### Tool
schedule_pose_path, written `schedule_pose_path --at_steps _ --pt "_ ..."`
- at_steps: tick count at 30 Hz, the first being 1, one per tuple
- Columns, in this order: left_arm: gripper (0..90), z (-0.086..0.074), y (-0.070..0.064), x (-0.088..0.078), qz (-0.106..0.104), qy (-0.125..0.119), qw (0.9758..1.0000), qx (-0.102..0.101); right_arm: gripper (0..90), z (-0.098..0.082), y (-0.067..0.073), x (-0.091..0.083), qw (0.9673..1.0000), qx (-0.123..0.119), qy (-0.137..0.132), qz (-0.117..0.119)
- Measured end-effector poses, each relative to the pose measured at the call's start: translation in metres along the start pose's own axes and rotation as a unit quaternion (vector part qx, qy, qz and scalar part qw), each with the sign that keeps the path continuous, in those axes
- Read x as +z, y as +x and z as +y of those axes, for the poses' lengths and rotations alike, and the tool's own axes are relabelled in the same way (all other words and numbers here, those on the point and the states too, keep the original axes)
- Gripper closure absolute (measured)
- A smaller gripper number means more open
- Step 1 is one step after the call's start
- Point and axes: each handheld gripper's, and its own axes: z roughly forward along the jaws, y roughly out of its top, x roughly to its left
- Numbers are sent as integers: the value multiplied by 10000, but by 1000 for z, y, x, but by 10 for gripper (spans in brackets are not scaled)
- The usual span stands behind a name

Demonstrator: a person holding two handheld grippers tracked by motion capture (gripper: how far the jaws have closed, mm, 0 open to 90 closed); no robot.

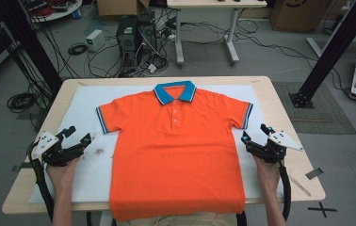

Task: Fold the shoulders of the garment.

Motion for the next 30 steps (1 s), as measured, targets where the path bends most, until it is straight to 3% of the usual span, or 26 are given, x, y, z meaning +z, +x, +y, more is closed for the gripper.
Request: schedule_pose_path --at_steps 4,6,9,13,20,25,27,30 --pt "266 0 2 1 102 28 9998 -152 214 0 2 -2 10000 89 -43 4" --pt "266 0 4 0 51 -24 9997 -254 214 0 3 -5 9998 10 -195 -26" --pt "266 0 4 -1 7 -44 9997 -259 214 -1 1 -2 10000 89 -24 36" --pt "278 0 2 1 108 52 9998 -136 214 0 0 -1 9999 142 70 43" --pt "278 1 2 1 105 81 9998 -135 214 2 1 4 9994 54 333 14" --pt "281 1 1 2 83 89 9999 -83 214 2 0 5 9991 219 366 -7" --pt "284 1 -1 3 140 124 9998 -34 214 2 0 5 9994 85 326 -31" --pt "283 2 -2 6 179 318 9993 40 214 2 1 4 9995 101 312 -43"
